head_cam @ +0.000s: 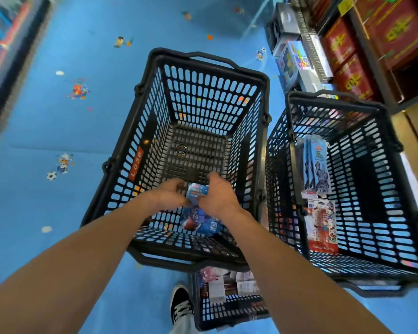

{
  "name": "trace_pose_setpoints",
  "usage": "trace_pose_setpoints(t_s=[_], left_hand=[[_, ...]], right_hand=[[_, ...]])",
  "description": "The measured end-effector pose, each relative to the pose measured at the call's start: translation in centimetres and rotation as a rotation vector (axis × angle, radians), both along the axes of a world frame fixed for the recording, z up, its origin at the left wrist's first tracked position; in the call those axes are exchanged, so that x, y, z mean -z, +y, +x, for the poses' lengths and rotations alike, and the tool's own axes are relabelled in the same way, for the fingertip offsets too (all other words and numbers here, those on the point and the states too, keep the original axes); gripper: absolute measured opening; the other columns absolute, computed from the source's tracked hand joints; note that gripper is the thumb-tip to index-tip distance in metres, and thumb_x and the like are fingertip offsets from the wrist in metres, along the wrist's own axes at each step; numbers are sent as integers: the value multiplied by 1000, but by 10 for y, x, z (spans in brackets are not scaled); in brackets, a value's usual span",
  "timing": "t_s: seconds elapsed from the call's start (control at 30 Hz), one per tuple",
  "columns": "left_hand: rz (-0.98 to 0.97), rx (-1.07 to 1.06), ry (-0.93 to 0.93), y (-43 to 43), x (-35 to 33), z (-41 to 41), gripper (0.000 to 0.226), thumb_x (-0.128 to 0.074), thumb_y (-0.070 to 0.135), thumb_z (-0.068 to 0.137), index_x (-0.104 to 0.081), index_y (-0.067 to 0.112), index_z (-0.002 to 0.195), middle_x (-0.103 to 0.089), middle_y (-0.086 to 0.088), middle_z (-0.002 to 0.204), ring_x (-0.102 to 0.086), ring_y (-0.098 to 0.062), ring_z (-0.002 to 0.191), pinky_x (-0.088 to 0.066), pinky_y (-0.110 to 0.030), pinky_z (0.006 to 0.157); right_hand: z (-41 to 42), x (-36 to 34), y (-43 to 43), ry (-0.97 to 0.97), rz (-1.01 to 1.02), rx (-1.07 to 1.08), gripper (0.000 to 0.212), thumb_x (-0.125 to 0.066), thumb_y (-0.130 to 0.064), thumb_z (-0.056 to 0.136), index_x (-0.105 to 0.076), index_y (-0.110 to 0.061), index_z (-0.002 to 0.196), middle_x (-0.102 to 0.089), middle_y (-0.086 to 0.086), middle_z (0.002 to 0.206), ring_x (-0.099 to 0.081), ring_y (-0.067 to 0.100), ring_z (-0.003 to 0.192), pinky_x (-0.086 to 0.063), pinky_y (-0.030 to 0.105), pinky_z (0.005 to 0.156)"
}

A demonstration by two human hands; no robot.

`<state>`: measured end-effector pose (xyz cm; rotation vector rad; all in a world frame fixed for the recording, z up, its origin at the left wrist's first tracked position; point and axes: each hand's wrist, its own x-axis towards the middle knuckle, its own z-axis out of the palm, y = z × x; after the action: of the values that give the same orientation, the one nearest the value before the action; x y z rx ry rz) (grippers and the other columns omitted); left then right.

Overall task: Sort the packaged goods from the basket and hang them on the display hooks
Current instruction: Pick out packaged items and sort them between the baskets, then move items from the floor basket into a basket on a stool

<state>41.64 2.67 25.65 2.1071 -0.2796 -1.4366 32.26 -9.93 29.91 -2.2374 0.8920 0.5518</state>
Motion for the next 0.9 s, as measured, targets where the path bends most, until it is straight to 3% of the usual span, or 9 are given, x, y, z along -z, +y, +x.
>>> trace_pose_setpoints(t_s=[0.1, 0.2, 0.3, 0.4, 0.47, 0.6, 0.67, 0.77, 0.9], left_hand=[[-56, -10, -72, 10, -22, -2, 57, -88, 14, 74, -59, 16, 124, -68, -5, 120, -64, -22, 111, -53, -45, 103], [-100, -28, -156, 21, -34, -8, 84, -90, 33, 57, -59, 18, 133, -68, -1, 127, -65, -20, 115, -52, -45, 104], [-117, -18, -232, 25, -63, -21, 81, -87, 39, 55, -60, 22, 129, -70, 3, 122, -68, -21, 110, -55, -47, 99], [-131, -11, -309, 26, -90, -36, 70, -87, 36, 60, -62, 16, 122, -71, -4, 120, -70, -25, 107, -58, -44, 90], [-152, -46, -372, 23, -137, -66, 72, -90, 33, 63, -59, 14, 126, -68, -5, 122, -68, -27, 112, -57, -47, 96], [-117, -7, -503, 13, -217, -136, 21, -77, 14, 86, -70, 19, 104, -69, 2, 93, -67, -19, 89, -52, -27, 74], [-92, 39, -324, 6, -244, -169, 2, -74, 14, 90, -72, 14, 90, -70, -6, 84, -63, -21, 79, -42, -26, 62], [24, 213, -87, -11, -255, -217, 11, -70, 18, 96, -67, 7, 95, -65, -16, 88, -65, -19, 72, -41, -26, 59], [200, 423, 96, -37, -224, -272, 13, -64, 28, 101, -64, 15, 105, -70, -2, 97, -74, -14, 86, -52, -28, 75]], right_hand=[[-7, -14, 4, -61, 18, -43, 52, -77, -17, 85, -47, -12, 128, -63, 13, 117, -63, 32, 107, -58, 43, 86], [-21, -32, 5, -162, 52, -58, 46, -76, -20, 86, -51, -14, 124, -64, 8, 113, -63, 29, 105, -52, 35, 78], [-44, -57, 4, -246, 87, -82, 46, -76, -23, 88, -51, -16, 127, -63, 3, 112, -64, 27, 103, -49, 33, 75], [-72, -89, 0, -300, 72, -140, 63, -78, -32, 89, -47, -16, 141, -59, 5, 135, -59, 27, 120, -51, 38, 93], [-94, -112, -5, -329, 54, -172, 68, -78, -35, 89, -45, -16, 144, -56, 4, 142, -55, 25, 128, -48, 38, 102], [-155, -156, -21, -406, 89, -267, 57, -78, -34, 89, -53, -13, 136, -63, 4, 129, -61, 23, 119, -51, 44, 101], [-190, -174, -32, -369, 155, -355, 38, -79, -27, 88, -64, -13, 119, -71, 4, 109, -68, 22, 101, -56, 42, 91], [-242, -187, -49, -177, 202, -530, 24, -80, -27, 88, -71, -16, 107, -71, -3, 93, -67, 12, 84, -53, 16, 69], [-298, -144, -71, 22, 293, -583, 21, -78, -30, 89, -70, -21, 106, -66, -11, 89, -63, 8, 81, -51, 21, 73]])
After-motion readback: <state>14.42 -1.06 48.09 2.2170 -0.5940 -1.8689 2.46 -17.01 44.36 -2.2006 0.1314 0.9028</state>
